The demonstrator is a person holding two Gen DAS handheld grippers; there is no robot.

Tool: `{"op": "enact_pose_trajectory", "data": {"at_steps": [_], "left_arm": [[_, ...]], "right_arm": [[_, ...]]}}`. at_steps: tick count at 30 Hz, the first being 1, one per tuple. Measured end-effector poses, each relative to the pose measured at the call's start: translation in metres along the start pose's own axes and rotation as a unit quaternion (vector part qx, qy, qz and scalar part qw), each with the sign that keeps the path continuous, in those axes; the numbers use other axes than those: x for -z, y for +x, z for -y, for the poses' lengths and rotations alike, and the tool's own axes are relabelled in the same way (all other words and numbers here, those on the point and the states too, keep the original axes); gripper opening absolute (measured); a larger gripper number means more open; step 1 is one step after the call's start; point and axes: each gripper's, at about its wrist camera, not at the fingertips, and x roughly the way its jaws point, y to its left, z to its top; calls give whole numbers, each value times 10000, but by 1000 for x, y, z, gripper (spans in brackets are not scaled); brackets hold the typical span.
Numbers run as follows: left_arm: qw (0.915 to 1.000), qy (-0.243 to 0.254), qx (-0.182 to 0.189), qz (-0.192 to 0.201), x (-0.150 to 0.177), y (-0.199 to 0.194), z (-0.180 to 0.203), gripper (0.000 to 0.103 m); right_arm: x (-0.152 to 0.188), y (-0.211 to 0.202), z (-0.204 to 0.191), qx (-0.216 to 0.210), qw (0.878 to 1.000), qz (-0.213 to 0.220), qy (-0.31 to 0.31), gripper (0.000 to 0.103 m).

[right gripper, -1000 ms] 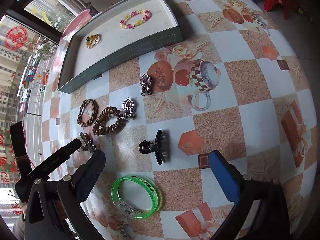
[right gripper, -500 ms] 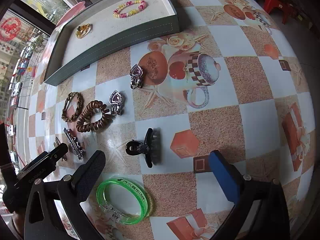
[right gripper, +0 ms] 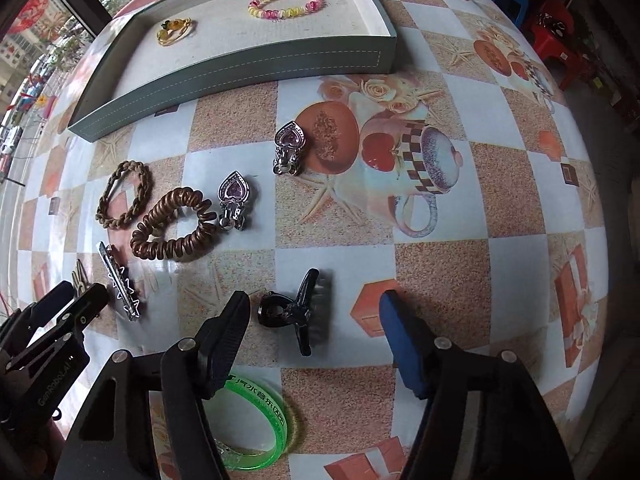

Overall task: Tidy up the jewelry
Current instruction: 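Grasp the cream hair clip with the left gripper while the right gripper grasps the black claw clip, then carry both clips into the tray, lowering them beside and onto the bracelets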

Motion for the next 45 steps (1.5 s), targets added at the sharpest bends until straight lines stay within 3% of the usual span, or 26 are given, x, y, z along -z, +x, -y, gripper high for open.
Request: {"op": "enact_pose_trajectory", "data": {"at_steps": [2,3,5,13,17,26,37,45], "left_arm": [[10000,39,30,30,1,-3,4,50],[9999,90,31,51,1,-5,6,39],[9998,174,65,74,7,-13,8,33],[9980,66,607,145,7,-14,-24,33],[9974,39,664,260,2,-21,-37,33],[9940,103,902,607,-26,-52,-43,33],[9855,87,1266,1125,-95,-88,-40,33],[9825,150,1188,1428,-153,-89,-34,33]], "right_arm": [[0,-1,-3,49,9999,38,-84,50],[-1,-2,-6,76,9999,56,-115,46],[-1,-4,-8,94,9998,104,-152,26],[3,-13,11,-367,9991,206,38,26],[5,-23,23,-753,9966,268,187,26],[-12,-57,38,-1196,9911,492,309,26],[-78,-93,42,-1627,9826,819,350,26],[-140,-103,45,-1730,9781,1119,306,26]]}}
